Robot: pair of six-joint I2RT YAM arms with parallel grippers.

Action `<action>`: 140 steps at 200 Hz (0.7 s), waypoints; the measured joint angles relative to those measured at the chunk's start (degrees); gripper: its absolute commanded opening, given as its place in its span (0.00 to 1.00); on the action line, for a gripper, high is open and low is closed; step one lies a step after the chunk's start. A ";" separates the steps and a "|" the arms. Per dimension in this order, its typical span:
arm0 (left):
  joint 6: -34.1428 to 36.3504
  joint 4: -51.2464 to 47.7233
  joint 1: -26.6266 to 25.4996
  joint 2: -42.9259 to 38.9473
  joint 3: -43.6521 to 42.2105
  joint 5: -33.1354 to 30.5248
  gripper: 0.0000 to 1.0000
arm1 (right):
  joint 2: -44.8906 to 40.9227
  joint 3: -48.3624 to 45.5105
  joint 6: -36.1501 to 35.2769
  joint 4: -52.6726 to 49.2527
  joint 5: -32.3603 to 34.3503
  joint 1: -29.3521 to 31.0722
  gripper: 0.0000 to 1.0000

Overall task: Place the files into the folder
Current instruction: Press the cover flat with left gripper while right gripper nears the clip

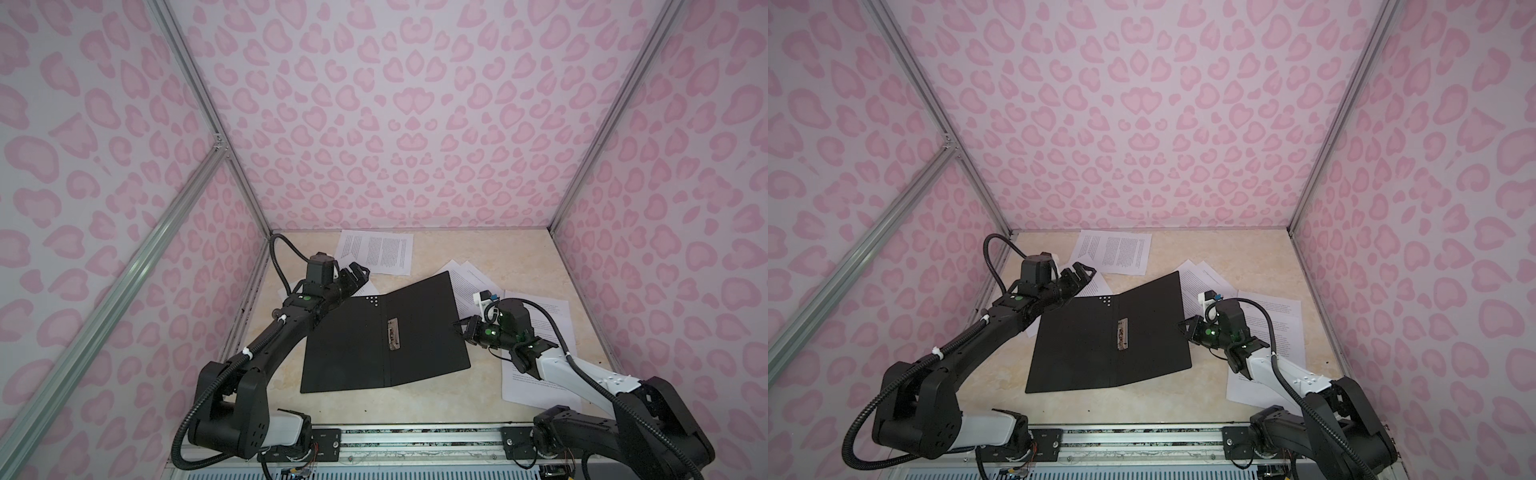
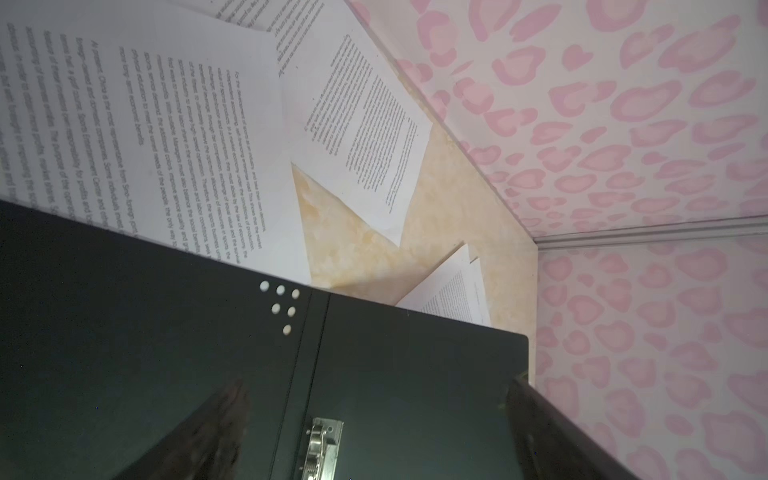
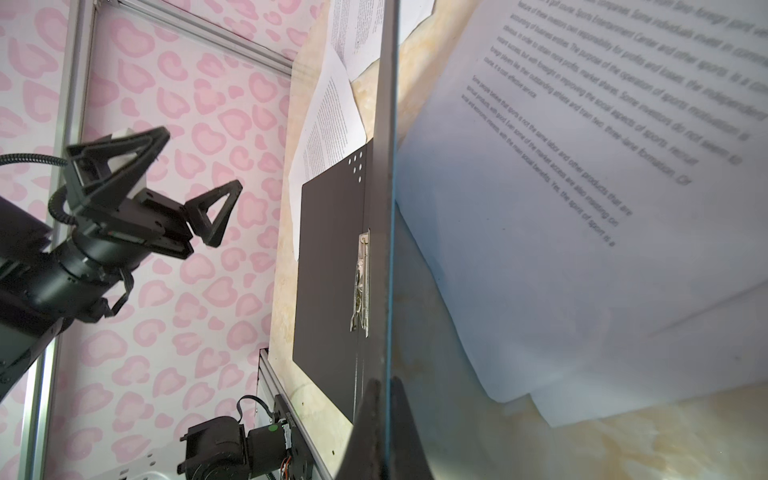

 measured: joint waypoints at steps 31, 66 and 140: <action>1.97 -0.83 -1.42 -2.51 -6.21 -0.66 0.98 | 4.81 -0.42 -0.66 2.73 0.55 -0.02 0.23; 4.39 -1.51 -2.32 -4.26 -11.32 -2.08 0.98 | 7.65 -0.92 -2.38 2.19 1.22 -2.03 0.69; 6.91 -1.11 -4.57 -7.28 -17.46 -5.62 0.98 | 5.44 7.04 -7.52 -11.80 13.90 -7.50 0.97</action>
